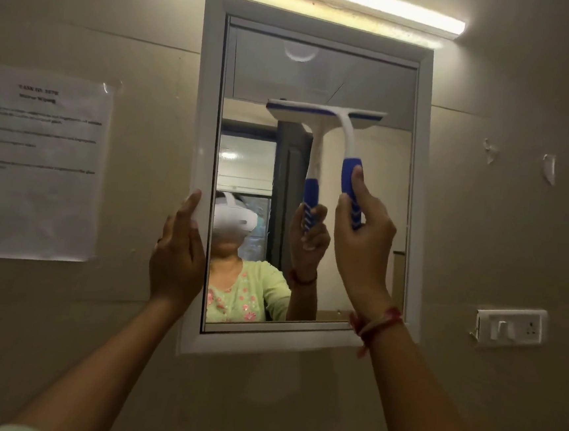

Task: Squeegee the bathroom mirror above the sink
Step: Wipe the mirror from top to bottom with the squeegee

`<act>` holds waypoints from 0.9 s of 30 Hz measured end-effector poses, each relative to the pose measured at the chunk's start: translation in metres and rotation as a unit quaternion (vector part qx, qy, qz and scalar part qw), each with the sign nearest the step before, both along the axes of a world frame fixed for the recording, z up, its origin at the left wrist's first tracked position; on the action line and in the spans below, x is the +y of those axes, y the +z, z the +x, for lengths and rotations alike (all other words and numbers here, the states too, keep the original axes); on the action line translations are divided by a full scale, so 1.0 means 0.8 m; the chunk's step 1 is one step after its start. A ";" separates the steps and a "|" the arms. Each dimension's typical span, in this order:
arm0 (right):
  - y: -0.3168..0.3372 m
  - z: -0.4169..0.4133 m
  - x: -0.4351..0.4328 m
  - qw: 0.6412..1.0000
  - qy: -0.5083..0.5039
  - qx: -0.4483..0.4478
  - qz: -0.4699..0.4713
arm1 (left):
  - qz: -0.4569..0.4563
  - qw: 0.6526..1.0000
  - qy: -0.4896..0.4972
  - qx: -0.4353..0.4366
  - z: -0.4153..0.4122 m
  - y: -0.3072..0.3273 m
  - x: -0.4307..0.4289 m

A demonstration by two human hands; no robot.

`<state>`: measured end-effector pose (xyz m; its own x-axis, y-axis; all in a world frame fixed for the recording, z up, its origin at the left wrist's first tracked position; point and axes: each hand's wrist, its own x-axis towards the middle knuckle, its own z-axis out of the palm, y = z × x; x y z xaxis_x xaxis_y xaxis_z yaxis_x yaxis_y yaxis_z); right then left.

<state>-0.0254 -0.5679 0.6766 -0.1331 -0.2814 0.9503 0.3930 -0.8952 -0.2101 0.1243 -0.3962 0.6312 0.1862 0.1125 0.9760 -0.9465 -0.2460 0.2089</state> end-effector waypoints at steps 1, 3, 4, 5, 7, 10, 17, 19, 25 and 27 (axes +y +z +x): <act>-0.010 -0.001 -0.001 1.000 -0.006 0.001 -0.005 | 0.001 1.000 -0.001 0.004 0.000 0.000 0.000; -0.041 -0.002 -0.003 1.000 -0.009 0.001 -0.023 | 0.000 1.000 0.000 0.010 0.000 0.000 -0.001; -0.057 -0.003 -0.004 0.999 -0.002 0.005 -0.032 | -0.002 1.000 0.001 0.012 -0.001 0.000 -0.001; -0.068 -0.005 -0.005 0.999 0.009 0.011 -0.037 | -0.003 1.000 0.003 0.016 -0.001 0.000 -0.002; -0.068 -0.005 -0.007 0.999 0.022 0.016 -0.038 | -0.002 1.000 0.007 0.026 -0.003 0.001 -0.002; -0.030 -0.002 -0.007 0.999 0.025 0.007 -0.032 | 0.016 0.999 0.019 0.040 -0.006 0.003 -0.001; -0.065 0.000 -0.008 0.999 0.026 0.012 -0.038 | 0.040 0.996 0.059 0.045 -0.012 0.002 0.000; -0.103 -0.005 -0.005 0.998 0.032 0.034 -0.038 | 0.041 0.996 0.057 0.049 -0.014 0.003 0.000; -0.112 -0.007 0.000 0.998 0.028 0.037 -0.043 | 0.045 0.997 0.039 0.045 -0.008 0.001 0.002; -0.090 -0.002 -0.001 0.999 0.024 0.024 -0.031 | 0.043 0.997 0.036 0.046 -0.007 0.000 0.001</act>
<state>-0.0269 -0.5686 0.6047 -0.0753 -0.2274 0.9709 0.4260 -0.8876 -0.1749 0.1184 -0.3952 0.6313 0.2707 0.0461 0.9616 -0.9034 -0.3330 0.2703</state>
